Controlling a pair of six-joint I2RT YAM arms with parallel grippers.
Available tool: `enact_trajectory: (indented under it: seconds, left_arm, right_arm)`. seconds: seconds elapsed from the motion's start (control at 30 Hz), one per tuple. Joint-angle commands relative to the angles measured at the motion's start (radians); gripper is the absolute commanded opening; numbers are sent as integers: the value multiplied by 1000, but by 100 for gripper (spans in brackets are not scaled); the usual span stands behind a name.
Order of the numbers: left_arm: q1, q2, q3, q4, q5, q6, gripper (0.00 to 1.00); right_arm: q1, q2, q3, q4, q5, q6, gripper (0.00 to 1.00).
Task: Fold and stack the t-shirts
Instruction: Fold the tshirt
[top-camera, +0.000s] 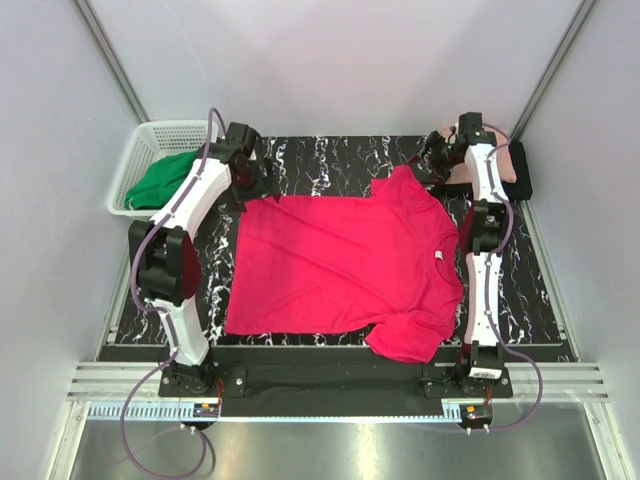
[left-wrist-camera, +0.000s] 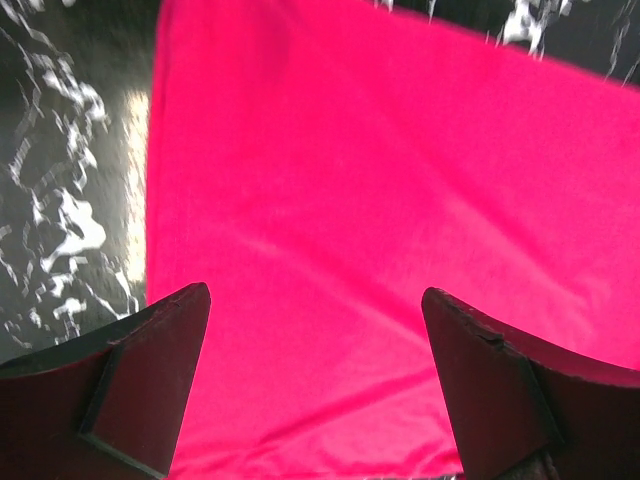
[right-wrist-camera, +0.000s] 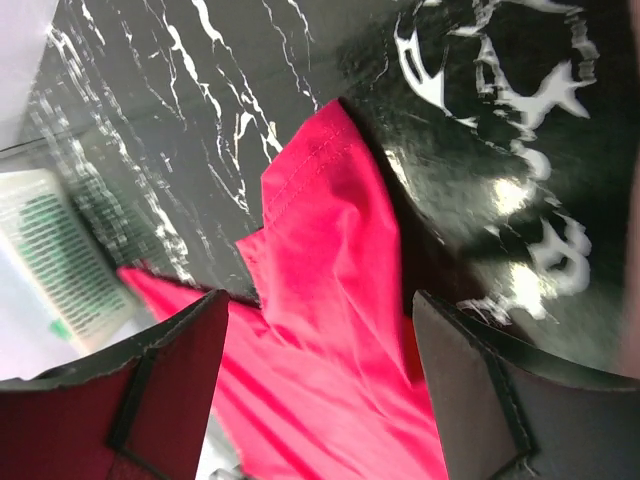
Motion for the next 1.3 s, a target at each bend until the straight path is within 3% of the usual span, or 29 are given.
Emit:
enact_trajectory:
  seconds: [0.0,0.4,0.93,1.27]
  left_arm:
    - [-20,-95,-39,22,35,17,92]
    - [-31,-158,-62,22,44,17,91]
    - [-32,-155,-65,23,49,9,91]
    - [-32,-157,-75,20,38,9,90]
  right_arm:
    - [2,12,49,97,-126,97,82]
    - [2,38,21,162,-137,134,81]
    - [9,8,-17,30,35,36,78]
    - [36,66,21,22,4,40,76]
